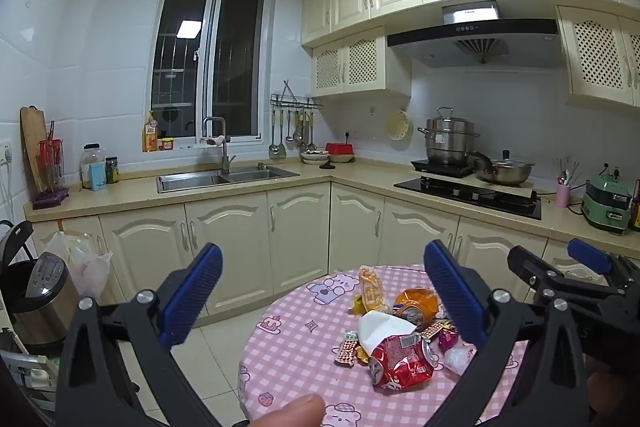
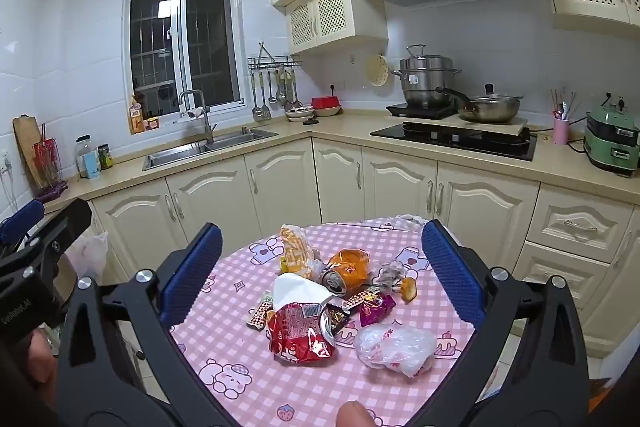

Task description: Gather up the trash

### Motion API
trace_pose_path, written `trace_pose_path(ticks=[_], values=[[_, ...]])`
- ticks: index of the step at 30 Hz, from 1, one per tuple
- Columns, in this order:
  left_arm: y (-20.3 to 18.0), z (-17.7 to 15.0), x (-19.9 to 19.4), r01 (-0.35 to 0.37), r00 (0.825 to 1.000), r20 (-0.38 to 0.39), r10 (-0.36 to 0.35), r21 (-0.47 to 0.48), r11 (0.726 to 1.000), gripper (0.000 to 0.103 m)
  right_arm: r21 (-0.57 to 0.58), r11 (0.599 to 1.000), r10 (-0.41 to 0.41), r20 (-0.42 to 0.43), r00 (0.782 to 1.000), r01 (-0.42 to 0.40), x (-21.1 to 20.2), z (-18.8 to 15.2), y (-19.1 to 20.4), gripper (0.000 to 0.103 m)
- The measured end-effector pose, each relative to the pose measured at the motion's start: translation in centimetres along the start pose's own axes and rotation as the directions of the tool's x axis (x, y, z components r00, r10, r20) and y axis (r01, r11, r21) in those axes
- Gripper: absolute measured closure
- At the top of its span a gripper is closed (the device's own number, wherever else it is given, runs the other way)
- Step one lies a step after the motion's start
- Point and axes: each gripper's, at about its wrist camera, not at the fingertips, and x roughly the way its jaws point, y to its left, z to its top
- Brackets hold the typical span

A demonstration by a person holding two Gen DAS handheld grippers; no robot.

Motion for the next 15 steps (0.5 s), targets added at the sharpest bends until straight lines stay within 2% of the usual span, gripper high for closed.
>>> trace_pose_path(ticks=[15], values=[[0.25, 0.05, -0.15, 0.002, 1.0, 0.006, -0.002, -0.02, 1.0, 0.004, -0.002, 1.0, 0.002, -0.003, 1.0, -0.002, -0.26, 0.84, -0.31, 0.005]])
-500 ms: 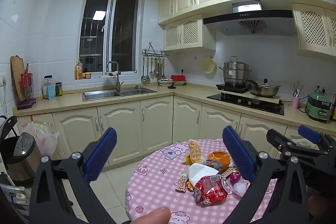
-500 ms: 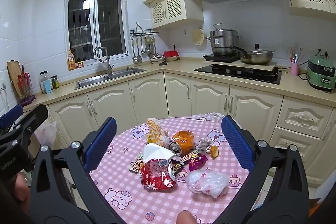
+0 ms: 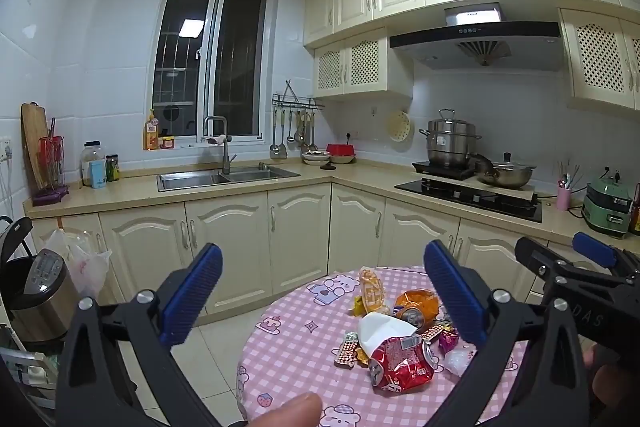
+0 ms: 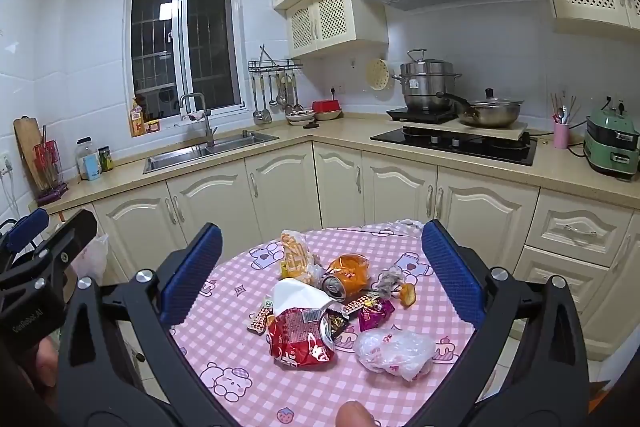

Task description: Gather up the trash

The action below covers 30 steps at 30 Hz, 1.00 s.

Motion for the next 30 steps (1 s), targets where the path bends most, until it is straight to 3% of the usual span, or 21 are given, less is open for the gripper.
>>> trace_pose_path(ticks=[30], values=[[-0.7, -0.8, 1.4, 0.031, 0.999, -0.016, -0.031, 0.001, 1.0, 0.004, -0.007, 1.0, -0.009, 0.003, 1.0, 0.009, 0.2, 0.4, 0.3, 0.005]])
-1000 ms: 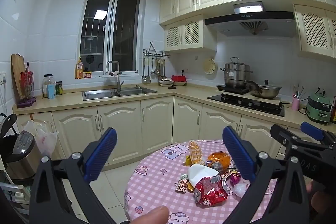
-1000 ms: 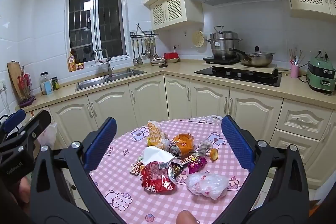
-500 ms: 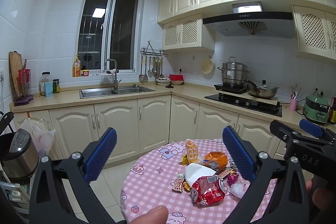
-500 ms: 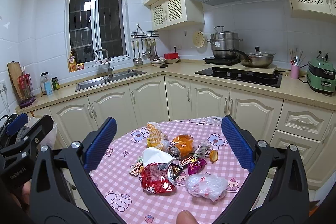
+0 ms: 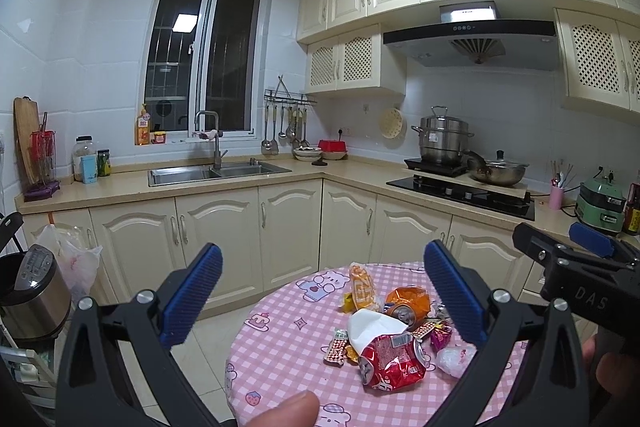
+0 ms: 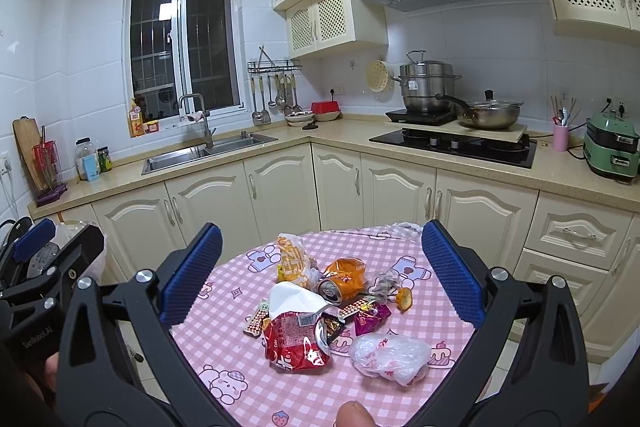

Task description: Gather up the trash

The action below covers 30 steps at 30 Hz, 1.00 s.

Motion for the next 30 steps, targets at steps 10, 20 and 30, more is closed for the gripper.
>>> trace_pose_path(ticks=[10, 20, 30], values=[[-0.9, -1.6, 2.2, 0.017, 0.998, -0.057, -0.016, 0.015, 1.0, 0.004, 0.006, 1.0, -0.025, -0.043, 0.999, 0.025, 1.9, -1.2, -1.7, 0.005], [-2.9, -5.9, 7.7, 0.042, 0.978, -0.208, -0.029, 0.057, 0.997, 0.004, 0.046, 0.992, -0.104, -0.165, 0.981, 0.113, 5.2, -5.4, -6.8, 0.005], [-6.9, -14.0, 16.0, 0.134, 0.899, -0.43, -0.084, 0.088, 0.987, 0.004, 0.085, 0.971, -0.179, -0.373, 0.911, 0.225, 8.1, -13.1, -13.5, 0.005]])
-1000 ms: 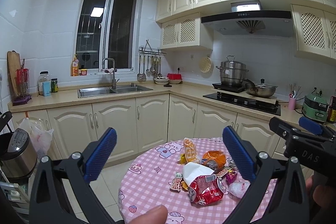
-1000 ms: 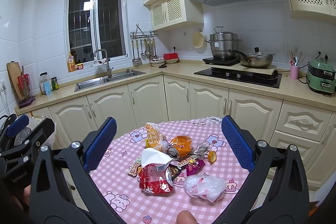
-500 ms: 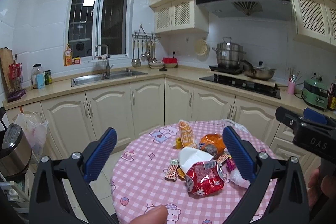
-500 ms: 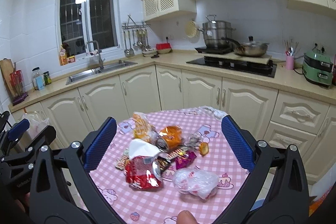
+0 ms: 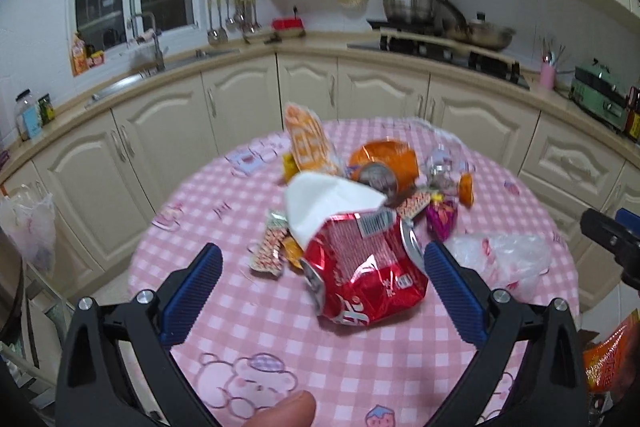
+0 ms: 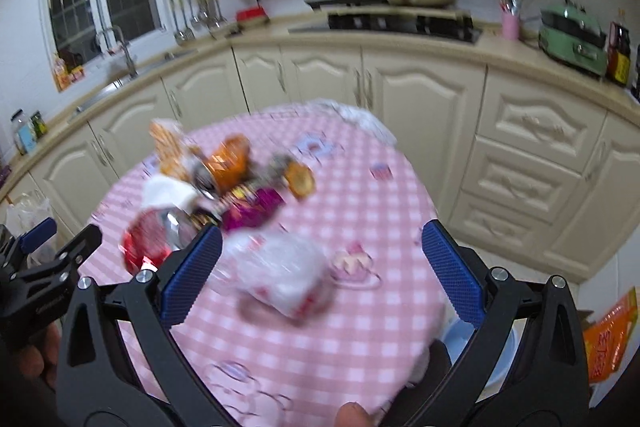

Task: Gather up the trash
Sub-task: 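Grasp the crushed red Coca-Cola can with the left tool while the right tool grasps the clear plastic bag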

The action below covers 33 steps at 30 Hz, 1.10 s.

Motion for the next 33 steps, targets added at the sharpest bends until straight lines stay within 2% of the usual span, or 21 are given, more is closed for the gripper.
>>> trace_pose_path(ticks=[4, 7, 11, 12, 13, 16, 21, 25, 26, 28, 30, 33], values=[[-0.6, -0.5, 3.4, 0.032, 0.996, -0.083, -0.034, -0.02, 0.999, 0.004, 0.01, 1.0, -0.01, -0.047, 0.999, 0.011, 1.3, -1.1, -0.9, 0.005], [-1.5, -0.6, 4.0, 0.051, 0.995, -0.089, -0.053, -0.024, 0.998, 0.004, 0.016, 1.0, -0.011, -0.063, 0.998, 0.012, 1.8, -1.4, -1.1, 0.005], [-2.5, -0.4, 5.9, -0.008, 0.993, -0.116, 0.006, -0.02, 1.0, 0.004, 0.004, 1.0, 0.003, -0.081, 0.997, -0.002, 2.5, -1.5, -0.6, 0.005], [-2.5, -0.3, 6.6, -0.014, 0.991, -0.131, 0.01, -0.029, 0.999, 0.004, -0.007, 1.0, 0.006, -0.086, 0.996, -0.007, 2.7, -1.5, -0.2, 0.005], [-2.3, -0.4, 7.4, 0.01, 0.989, -0.146, -0.019, -0.058, 0.998, 0.004, -0.02, 1.0, 0.009, -0.093, 0.996, -0.011, 2.9, -1.6, 0.1, 0.005], [-1.5, -0.4, 8.0, 0.027, 0.99, -0.135, -0.044, -0.126, 0.992, 0.004, -0.053, 0.998, 0.03, -0.117, 0.993, -0.037, 3.4, -1.9, 0.9, 0.005], [-1.3, -0.3, 8.2, 0.053, 0.99, -0.125, -0.07, -0.134, 0.99, 0.006, -0.143, 0.982, 0.094, -0.174, 0.98, -0.12, 5.1, -2.3, 2.6, 0.005], [-1.0, -0.3, 8.0, 0.078, 0.988, -0.122, -0.095, -0.139, 0.987, 0.024, -0.183, 0.971, 0.112, -0.23, 0.967, -0.156, 7.5, -2.3, 3.9, 0.005], [-0.9, -0.2, 8.2, 0.083, 0.985, -0.138, -0.102, -0.141, 0.987, 0.024, -0.18, 0.97, 0.12, -0.236, 0.964, -0.165, 7.9, -2.3, 4.0, 0.005], [-0.9, -0.2, 8.8, 0.083, 0.98, -0.169, -0.108, -0.147, 0.986, 0.022, -0.162, 0.969, 0.139, -0.256, 0.956, -0.185, 8.9, -2.2, 4.0, 0.005], [-0.9, -0.3, 9.2, 0.044, 0.978, -0.196, -0.073, -0.145, 0.988, 0.013, -0.161, 0.969, 0.143, -0.264, 0.954, -0.19, 9.2, -2.2, 4.2, 0.005], [-1.0, -0.3, 8.6, 0.052, 0.98, -0.181, -0.079, -0.152, 0.987, 0.012, -0.173, 0.966, 0.141, -0.267, 0.953, -0.191, 9.1, -2.3, 4.4, 0.005]])
